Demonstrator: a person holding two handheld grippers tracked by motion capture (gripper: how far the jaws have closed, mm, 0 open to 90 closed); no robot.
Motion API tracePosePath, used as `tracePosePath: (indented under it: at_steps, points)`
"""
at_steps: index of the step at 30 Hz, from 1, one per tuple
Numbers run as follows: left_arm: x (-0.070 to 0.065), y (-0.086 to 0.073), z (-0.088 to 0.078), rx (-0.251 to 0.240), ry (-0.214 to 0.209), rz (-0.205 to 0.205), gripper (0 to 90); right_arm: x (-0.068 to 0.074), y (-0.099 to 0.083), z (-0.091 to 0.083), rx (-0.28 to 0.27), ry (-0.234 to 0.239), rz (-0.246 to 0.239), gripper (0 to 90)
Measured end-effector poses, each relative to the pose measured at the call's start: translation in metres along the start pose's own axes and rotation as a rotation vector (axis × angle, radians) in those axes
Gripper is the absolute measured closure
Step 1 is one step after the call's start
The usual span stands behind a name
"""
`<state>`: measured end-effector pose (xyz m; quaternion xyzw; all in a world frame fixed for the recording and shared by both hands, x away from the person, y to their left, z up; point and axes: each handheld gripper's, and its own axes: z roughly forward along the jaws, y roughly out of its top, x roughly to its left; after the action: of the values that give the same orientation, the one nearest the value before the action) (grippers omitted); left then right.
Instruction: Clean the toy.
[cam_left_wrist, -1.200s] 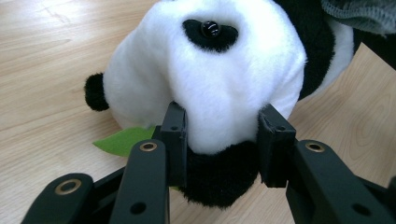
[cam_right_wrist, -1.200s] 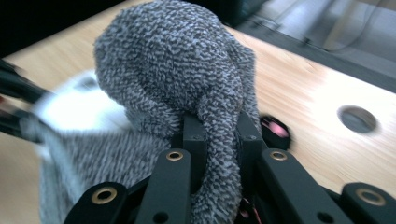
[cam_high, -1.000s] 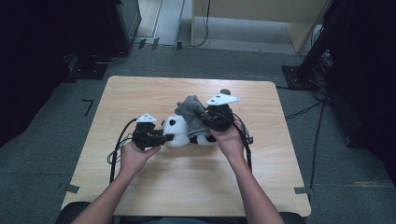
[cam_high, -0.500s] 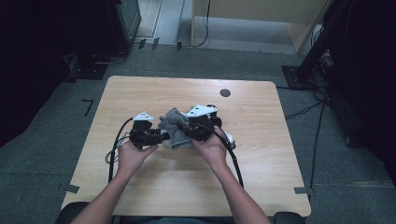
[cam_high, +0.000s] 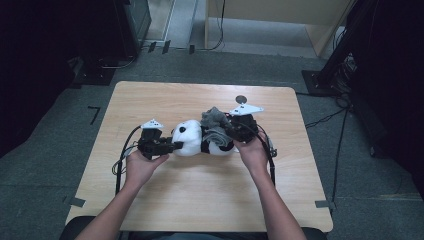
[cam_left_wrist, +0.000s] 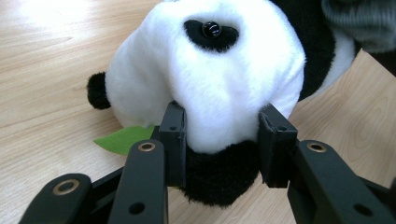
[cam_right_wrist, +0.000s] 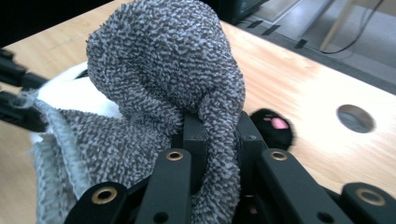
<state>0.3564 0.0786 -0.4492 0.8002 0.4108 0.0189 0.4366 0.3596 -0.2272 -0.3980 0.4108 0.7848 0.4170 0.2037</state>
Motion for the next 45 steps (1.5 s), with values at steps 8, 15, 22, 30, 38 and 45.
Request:
tracePosePath:
  at_steps: [8, 15, 22, 30, 38, 45]
  points:
    - [0.000, 0.000, -0.001, 0.007, -0.001, 0.003, 61.0, -0.014, 0.006, -0.014, -0.013, -0.048, 0.000, 80.2]
    - [0.000, 0.000, -0.003, 0.014, 0.007, -0.014, 61.1, -0.030, 0.007, -0.033, -0.048, -0.136, 0.026, 80.3]
    - [-0.002, 0.003, -0.003, 0.004, 0.010, -0.028, 61.1, -0.020, 0.026, -0.055, -0.176, -0.061, 0.044, 80.2]
    - [-0.003, 0.004, -0.005, 0.003, 0.007, -0.026, 61.1, 0.033, 0.046, -0.037, -0.178, 0.072, -0.030, 80.1]
    - [-0.003, 0.005, -0.012, -0.013, 0.005, -0.039, 61.1, 0.077, 0.023, 0.017, -0.065, 0.190, -0.057, 80.1]
    - [0.004, 0.003, -0.010, 0.003, 0.009, -0.060, 61.2, 0.064, 0.002, 0.035, -0.028, 0.168, -0.054, 80.3]
